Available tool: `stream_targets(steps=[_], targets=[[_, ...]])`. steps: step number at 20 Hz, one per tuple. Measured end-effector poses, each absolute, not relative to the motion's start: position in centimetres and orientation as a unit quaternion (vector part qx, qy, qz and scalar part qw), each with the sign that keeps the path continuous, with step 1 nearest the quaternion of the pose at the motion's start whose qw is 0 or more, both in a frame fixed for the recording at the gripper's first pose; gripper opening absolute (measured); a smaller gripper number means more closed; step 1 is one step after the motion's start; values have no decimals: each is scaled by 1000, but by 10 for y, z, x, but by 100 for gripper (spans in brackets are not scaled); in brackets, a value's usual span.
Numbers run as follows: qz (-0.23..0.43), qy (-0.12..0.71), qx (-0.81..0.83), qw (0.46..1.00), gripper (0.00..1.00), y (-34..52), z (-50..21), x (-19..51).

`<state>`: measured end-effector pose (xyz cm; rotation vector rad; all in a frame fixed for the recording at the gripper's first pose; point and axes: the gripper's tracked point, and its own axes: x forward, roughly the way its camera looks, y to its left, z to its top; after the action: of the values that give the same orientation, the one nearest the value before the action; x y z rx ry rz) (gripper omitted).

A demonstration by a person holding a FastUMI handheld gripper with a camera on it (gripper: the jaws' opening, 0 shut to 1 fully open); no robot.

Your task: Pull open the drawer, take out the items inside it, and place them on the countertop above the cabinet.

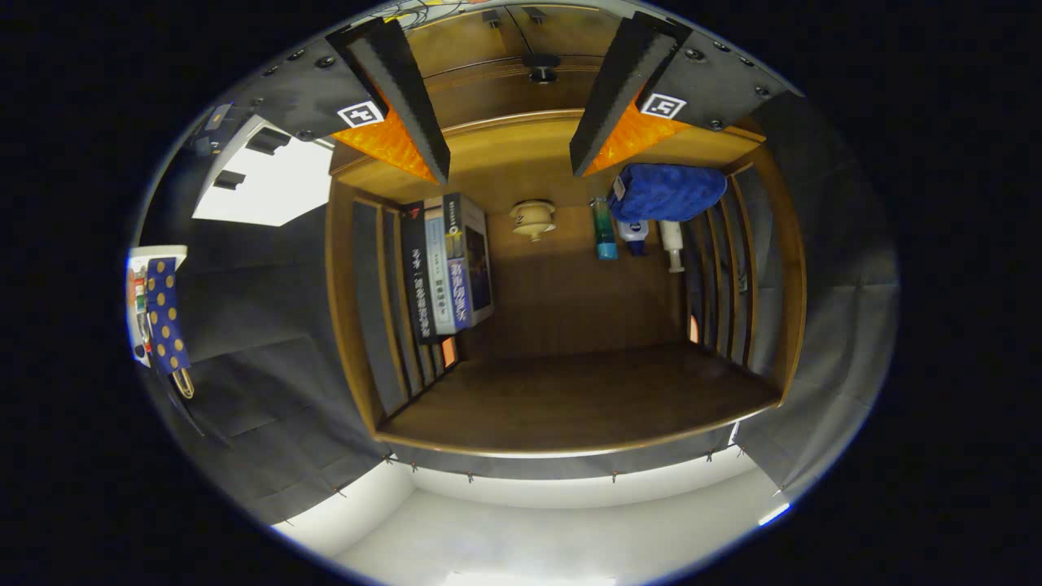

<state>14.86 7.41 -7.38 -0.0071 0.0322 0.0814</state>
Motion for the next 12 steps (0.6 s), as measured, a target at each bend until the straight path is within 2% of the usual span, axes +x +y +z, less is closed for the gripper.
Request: stream_targets(steps=[7,10,12], targets=[[64,93,-18,993,99,78,-196,182],[73,123,-13,990,99,82,-227,187],[82,134,-17,987,87,82,-239,187]])
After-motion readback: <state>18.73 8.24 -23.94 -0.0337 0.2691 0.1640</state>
